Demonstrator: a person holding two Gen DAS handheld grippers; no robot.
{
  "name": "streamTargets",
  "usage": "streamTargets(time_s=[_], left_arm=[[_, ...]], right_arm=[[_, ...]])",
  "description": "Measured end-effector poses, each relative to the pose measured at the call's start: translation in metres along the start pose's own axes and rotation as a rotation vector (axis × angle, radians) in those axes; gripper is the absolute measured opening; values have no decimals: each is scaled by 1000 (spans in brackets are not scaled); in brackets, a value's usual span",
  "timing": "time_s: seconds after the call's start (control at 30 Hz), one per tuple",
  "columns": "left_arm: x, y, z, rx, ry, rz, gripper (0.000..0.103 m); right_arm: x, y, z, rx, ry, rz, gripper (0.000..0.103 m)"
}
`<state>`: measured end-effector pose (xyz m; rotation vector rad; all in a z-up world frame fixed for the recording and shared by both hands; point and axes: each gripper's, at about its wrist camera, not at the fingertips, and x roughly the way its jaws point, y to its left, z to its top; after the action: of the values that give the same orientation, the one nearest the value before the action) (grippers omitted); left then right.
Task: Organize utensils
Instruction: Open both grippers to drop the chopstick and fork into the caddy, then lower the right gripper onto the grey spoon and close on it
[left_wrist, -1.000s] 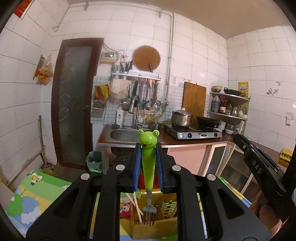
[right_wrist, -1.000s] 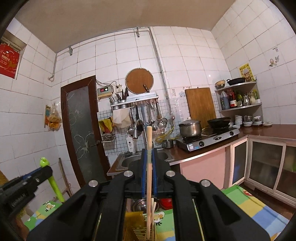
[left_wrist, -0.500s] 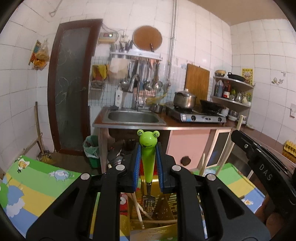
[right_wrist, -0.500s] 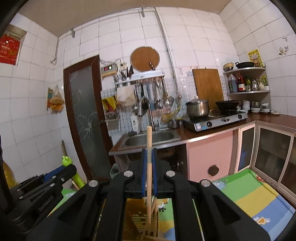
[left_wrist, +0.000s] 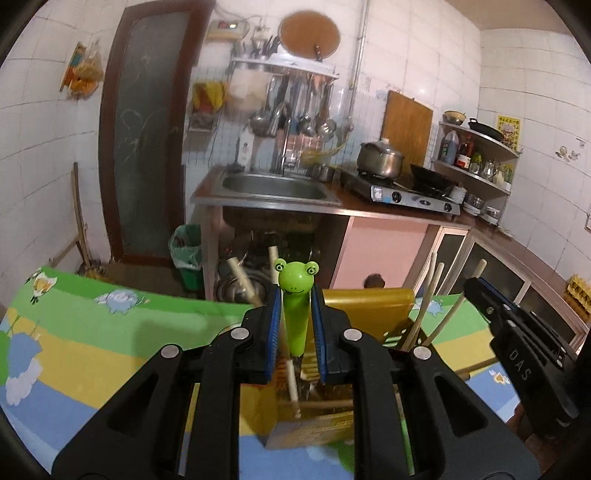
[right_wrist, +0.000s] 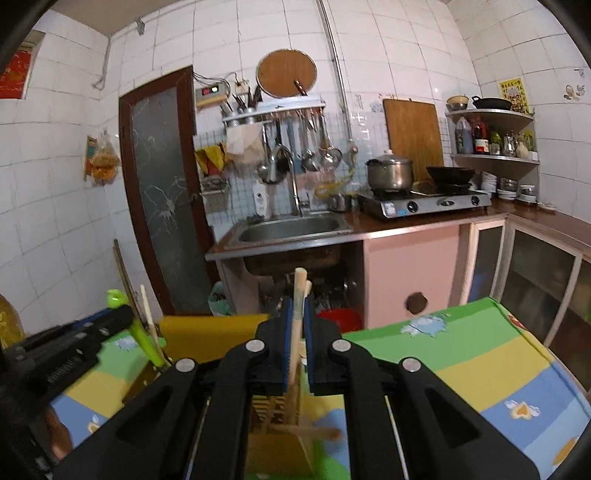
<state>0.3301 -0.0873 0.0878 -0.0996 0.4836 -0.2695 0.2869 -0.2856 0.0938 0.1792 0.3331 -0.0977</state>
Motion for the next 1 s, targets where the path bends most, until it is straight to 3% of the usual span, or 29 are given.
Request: streamTargets(time_s=[0.03,0.07,0.1,0.13,0.23,0.43,0.67,1.0], left_arm=[[-3,1,0,-1,5,6,23],[-10,5,3,-7,5,15,28],[-17,8,5,-15,0,20,42],[-27,12,7,-24,-6,20,56],[-56,20,9,-23,-36,35,75],[-111,37,-2,5,-66,75,95],[-134,64,-56,17,24,108,97],[-115,108,-144,8,238,170,98]], right_arm=[[-4,-1,1,0,2,-8,15],[-10,-2,3,1,0,-19,45],[-16,-3,5,8,-7,-27,64],[-25,-4,7,20,-26,-35,77],[-49,-2,14,5,-40,-55,77],[-95,11,9,-36,40,-93,77],[-120,30,-53,-48,169,-97,77],[-107,59,-146,-51,400,-96,77]])
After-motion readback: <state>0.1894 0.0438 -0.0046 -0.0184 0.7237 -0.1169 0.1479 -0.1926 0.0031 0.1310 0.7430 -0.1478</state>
